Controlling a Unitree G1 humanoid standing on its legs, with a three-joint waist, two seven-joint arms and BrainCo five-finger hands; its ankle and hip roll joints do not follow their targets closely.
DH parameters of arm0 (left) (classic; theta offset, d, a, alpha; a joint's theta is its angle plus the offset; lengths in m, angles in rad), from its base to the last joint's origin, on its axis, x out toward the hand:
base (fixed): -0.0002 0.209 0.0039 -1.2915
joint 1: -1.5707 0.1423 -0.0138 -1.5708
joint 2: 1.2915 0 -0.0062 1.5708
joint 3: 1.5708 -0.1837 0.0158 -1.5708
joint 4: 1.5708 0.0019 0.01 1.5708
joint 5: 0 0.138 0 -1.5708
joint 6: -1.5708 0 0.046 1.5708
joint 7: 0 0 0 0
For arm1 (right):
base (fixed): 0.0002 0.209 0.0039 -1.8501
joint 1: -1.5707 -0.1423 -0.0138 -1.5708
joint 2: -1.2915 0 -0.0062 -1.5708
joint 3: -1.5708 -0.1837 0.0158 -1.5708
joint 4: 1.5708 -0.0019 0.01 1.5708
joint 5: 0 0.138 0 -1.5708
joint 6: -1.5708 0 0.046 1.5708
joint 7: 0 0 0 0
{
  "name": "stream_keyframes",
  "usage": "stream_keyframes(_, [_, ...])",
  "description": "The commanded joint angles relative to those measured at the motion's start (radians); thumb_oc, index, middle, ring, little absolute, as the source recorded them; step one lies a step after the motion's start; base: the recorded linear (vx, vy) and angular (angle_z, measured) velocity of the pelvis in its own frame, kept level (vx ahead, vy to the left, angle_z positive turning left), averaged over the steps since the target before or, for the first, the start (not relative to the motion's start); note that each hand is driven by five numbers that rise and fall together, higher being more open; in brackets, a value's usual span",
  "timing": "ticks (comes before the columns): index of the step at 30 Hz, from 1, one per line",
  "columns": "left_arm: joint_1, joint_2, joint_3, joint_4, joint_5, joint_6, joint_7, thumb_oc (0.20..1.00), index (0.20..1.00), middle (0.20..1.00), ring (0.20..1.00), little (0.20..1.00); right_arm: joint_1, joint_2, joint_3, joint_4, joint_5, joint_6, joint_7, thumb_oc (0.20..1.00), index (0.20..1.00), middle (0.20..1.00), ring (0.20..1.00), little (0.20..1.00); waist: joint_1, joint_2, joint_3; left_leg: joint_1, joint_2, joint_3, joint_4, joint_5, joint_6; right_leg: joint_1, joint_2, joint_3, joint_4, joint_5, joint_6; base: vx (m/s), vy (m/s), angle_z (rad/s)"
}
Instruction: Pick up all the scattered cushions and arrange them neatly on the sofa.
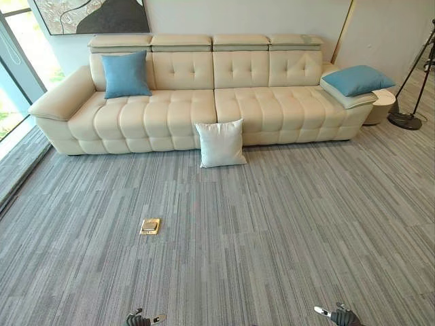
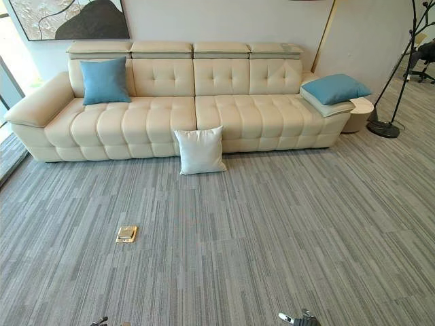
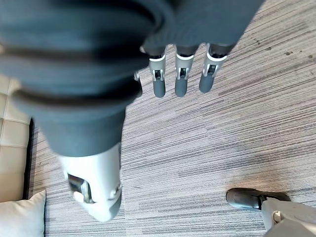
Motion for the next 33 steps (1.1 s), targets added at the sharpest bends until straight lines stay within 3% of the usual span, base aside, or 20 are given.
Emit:
stream_keyframes(1, [-0.073, -0.018, -0.014, 0.064, 0.008, -0.027, 0.032, 1.0, 1.0, 1.0, 1.0, 1.0, -0.067, -0.002, 0.022, 0.051, 0.003, -0.016, -0.012, 1.0, 1.0, 1.0, 1.0, 1.0, -0.008, 0.007, -0.005, 0.019, -0.026, 0.068, 0.0, -0.089, -0.027, 0.072, -0.002, -0.032, 0.001, -0.189, 0.071, 0.0, 0.0, 0.0])
stream_keyframes(33, [-0.055, -0.042, -0.023, 0.054, -0.038, -0.027, -0.023, 1.0, 1.0, 1.0, 1.0, 1.0, -0.049, 0.003, 0.034, 0.055, -0.01, -0.006, 0.007, 1.0, 1.0, 1.0, 1.0, 1.0, 0.002, 0.005, 0.007, 0.021, -0.028, 0.053, 0.0, -0.093, -0.023, 0.075, -0.004, -0.042, 0.001, -0.192, 0.073, 0.0, 0.0, 0.0])
